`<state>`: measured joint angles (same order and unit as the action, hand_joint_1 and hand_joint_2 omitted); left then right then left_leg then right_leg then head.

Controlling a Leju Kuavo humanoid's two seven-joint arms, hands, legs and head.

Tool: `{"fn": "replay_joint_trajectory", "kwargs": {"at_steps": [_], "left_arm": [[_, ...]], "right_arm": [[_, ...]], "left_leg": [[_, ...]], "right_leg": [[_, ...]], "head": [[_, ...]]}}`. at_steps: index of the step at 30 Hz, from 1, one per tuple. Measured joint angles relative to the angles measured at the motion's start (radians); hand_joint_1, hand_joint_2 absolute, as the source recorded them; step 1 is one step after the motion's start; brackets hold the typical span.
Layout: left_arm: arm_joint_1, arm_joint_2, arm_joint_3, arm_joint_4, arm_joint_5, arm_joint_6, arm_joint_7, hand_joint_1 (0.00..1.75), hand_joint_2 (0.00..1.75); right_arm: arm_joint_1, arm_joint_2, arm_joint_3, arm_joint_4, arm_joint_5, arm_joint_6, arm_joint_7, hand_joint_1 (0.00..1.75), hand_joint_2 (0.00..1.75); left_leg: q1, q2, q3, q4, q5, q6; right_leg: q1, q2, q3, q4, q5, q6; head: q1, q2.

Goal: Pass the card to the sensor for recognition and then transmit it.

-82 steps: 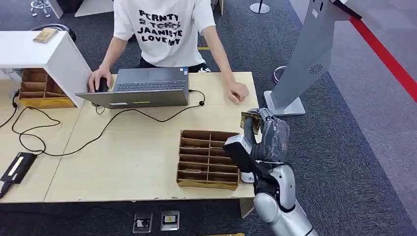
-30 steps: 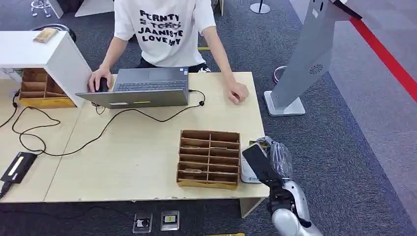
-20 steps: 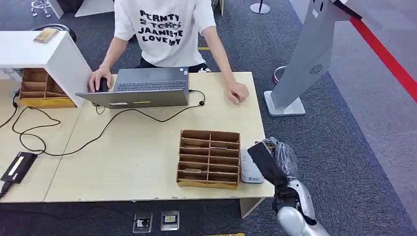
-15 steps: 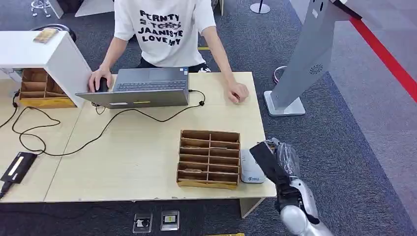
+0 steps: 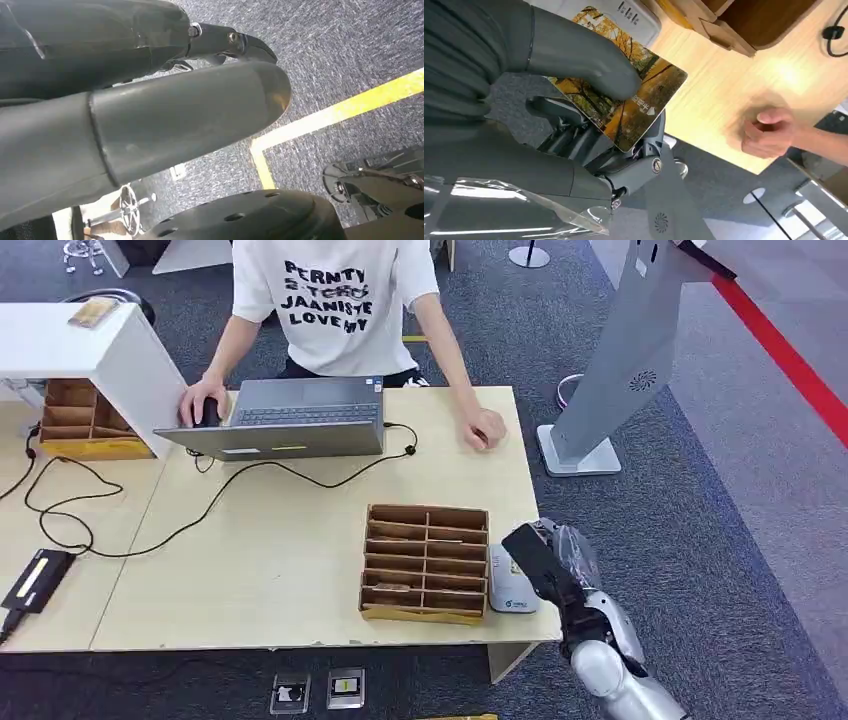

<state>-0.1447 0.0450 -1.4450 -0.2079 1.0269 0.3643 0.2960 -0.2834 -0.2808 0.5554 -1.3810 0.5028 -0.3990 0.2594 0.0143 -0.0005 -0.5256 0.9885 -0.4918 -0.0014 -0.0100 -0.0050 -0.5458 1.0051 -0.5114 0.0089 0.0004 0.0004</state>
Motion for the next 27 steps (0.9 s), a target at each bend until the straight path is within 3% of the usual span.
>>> {"fn": "replay_joint_trajectory", "kwargs": {"at_steps": [27], "left_arm": [[0.0, 0.0, 0.001, 0.0, -0.005, 0.002, -0.002, 0.0, 0.0]], "right_arm": [[-0.064, 0.008, 0.036, 0.193, -0.072, 0.089, -0.003, 1.75, 1.75]], "left_leg": [[0.0, 0.0, 0.0, 0.0, 0.0, 0.0]], "right_leg": [[0.0, 0.0, 0.0, 0.0, 0.0, 0.0]], "head": [[0.0, 0.0]]}}
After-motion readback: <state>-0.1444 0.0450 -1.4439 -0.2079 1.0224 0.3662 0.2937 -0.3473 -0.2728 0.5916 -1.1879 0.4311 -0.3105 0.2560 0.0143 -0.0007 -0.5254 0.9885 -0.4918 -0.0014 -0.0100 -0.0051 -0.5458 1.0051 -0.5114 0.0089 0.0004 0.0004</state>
